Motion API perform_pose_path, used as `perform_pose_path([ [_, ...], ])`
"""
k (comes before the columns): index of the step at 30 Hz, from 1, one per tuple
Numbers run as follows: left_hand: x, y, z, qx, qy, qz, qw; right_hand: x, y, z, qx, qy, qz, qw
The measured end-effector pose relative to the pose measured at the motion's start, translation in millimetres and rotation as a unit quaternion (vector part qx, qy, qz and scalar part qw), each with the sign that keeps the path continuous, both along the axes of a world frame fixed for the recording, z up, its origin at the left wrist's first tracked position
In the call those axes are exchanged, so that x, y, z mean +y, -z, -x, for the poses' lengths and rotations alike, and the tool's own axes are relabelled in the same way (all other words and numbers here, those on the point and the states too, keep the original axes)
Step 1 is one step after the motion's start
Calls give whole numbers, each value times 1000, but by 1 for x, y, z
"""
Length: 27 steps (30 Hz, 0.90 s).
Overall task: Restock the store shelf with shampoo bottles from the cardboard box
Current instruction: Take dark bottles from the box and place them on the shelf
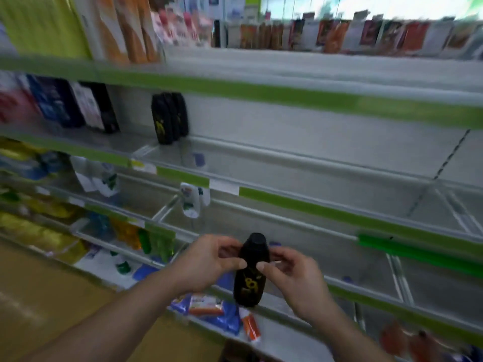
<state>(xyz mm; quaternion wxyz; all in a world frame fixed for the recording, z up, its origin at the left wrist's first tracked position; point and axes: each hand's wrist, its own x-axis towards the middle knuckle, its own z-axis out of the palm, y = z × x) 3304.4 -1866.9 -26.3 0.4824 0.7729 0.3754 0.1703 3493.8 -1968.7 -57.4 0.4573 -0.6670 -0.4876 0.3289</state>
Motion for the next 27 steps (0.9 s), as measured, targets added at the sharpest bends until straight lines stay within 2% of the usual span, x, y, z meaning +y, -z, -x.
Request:
perform_pose_path([
  [6,15,-61,17,-49,-9,-59,997,24,-70,16,21,-43,-47,998],
  [11,54,-92,40,-67,-18,-106,992,62,-99,38,-46,-31,-80,995],
  [18,152,-107,91,-122,-47,-146,981,162,-124,93,-94,-1,-125,988],
  [22,219,-117,117,-135,-30,-180,974,221,-132,130,-131,46,-162,977],
  [27,299,-120,137,-156,-13,-175,972,291,-137,161,-164,89,-169,968],
])
